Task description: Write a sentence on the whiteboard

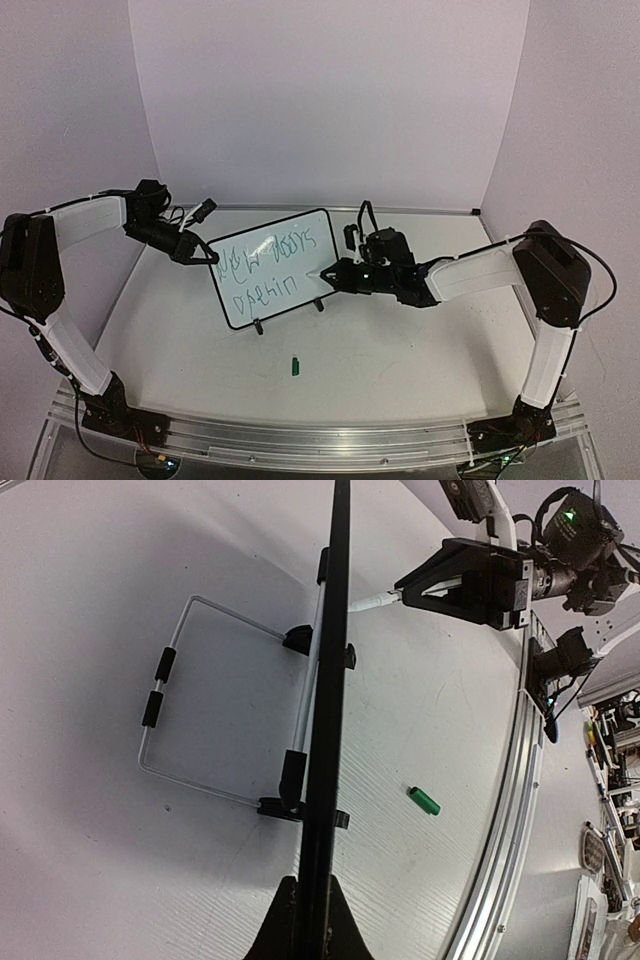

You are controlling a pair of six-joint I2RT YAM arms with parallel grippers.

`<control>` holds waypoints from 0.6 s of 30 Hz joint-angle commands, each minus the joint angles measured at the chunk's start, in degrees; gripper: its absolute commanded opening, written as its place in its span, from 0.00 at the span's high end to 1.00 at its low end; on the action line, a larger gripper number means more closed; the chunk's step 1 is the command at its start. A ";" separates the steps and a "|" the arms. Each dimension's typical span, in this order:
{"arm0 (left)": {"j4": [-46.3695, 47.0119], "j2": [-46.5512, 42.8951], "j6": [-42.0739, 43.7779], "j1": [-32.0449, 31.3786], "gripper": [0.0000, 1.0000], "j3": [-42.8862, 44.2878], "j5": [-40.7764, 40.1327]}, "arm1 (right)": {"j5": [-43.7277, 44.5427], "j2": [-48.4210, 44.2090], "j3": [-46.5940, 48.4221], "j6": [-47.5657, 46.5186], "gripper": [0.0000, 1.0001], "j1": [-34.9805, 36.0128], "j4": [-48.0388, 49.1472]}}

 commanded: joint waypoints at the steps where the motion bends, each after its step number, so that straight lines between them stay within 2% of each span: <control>1: 0.98 -0.69 -0.12 0.41 1.00 0.89 -8.14 | -1.32 0.67 1.81 0.08 1.00 -0.47 2.75; 18: 0.96 -0.69 -0.16 0.43 1.00 0.98 -7.99 | -5.44 4.21 4.21 0.07 1.00 -0.49 2.47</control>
